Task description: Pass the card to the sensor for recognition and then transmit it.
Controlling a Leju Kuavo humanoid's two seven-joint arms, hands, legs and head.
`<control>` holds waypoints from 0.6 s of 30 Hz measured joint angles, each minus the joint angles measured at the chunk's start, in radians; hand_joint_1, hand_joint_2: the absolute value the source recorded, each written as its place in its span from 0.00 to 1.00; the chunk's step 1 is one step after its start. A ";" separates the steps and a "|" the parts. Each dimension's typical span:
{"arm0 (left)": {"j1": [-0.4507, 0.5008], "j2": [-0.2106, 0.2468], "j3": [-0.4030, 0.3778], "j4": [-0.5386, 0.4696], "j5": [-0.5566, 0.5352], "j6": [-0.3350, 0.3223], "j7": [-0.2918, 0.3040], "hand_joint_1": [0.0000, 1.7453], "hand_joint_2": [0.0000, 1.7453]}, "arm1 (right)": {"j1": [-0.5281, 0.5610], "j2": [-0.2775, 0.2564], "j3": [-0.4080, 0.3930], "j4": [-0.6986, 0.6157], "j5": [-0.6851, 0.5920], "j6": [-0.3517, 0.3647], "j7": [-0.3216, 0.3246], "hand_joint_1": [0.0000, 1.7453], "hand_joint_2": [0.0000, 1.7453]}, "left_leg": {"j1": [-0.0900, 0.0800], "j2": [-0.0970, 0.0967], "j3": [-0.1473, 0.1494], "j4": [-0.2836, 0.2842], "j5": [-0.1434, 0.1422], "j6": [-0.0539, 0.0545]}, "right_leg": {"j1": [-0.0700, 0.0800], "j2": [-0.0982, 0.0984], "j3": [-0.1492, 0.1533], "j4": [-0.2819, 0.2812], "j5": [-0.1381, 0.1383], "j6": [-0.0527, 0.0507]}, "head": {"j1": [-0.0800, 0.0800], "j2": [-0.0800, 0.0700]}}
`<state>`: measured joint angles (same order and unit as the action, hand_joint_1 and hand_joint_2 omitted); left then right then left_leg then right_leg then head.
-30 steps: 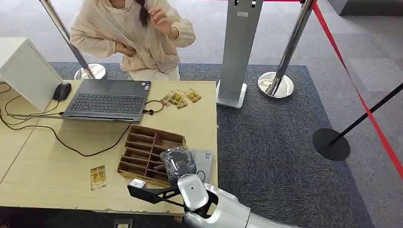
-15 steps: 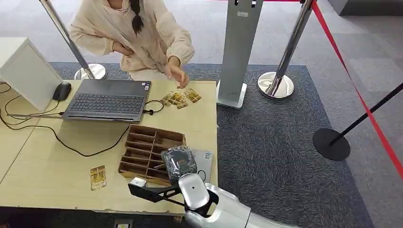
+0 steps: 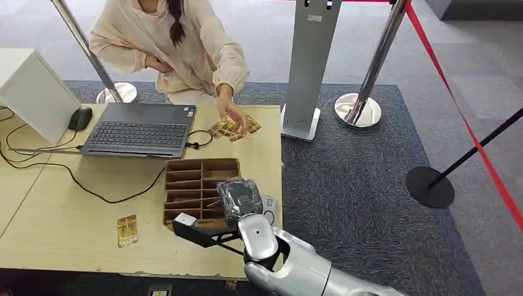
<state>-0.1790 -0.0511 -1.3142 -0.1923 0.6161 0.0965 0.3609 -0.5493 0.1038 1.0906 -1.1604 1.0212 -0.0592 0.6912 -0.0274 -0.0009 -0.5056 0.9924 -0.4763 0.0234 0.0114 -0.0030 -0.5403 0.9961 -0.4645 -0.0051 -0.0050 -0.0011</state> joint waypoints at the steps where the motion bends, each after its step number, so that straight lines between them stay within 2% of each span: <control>1: 0.000 0.000 0.000 0.000 -0.002 0.000 0.000 0.00 0.00 | -0.009 -0.004 -0.003 -0.011 0.003 0.012 0.004 0.94 1.00 | 0.000 0.000 0.000 0.000 0.000 0.000 | 0.000 0.000 0.000 0.000 0.000 0.000 | 0.000 0.000; 18: 0.002 0.000 0.000 0.000 0.004 0.000 -0.006 0.00 0.00 | -0.046 -0.032 -0.047 -0.148 0.051 0.095 0.007 0.94 1.00 | 0.000 0.000 0.000 0.000 0.000 0.000 | 0.000 0.000 0.000 0.000 0.000 0.000 | 0.000 0.000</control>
<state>-0.1771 -0.0511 -1.3142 -0.1923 0.6203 0.0965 0.3548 -0.5954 0.0717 1.0441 -1.3088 1.0719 0.0358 0.6985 -0.0274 -0.0009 -0.5057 0.9924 -0.4763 0.0234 0.0115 -0.0030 -0.5404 0.9961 -0.4645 -0.0052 -0.0050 -0.0011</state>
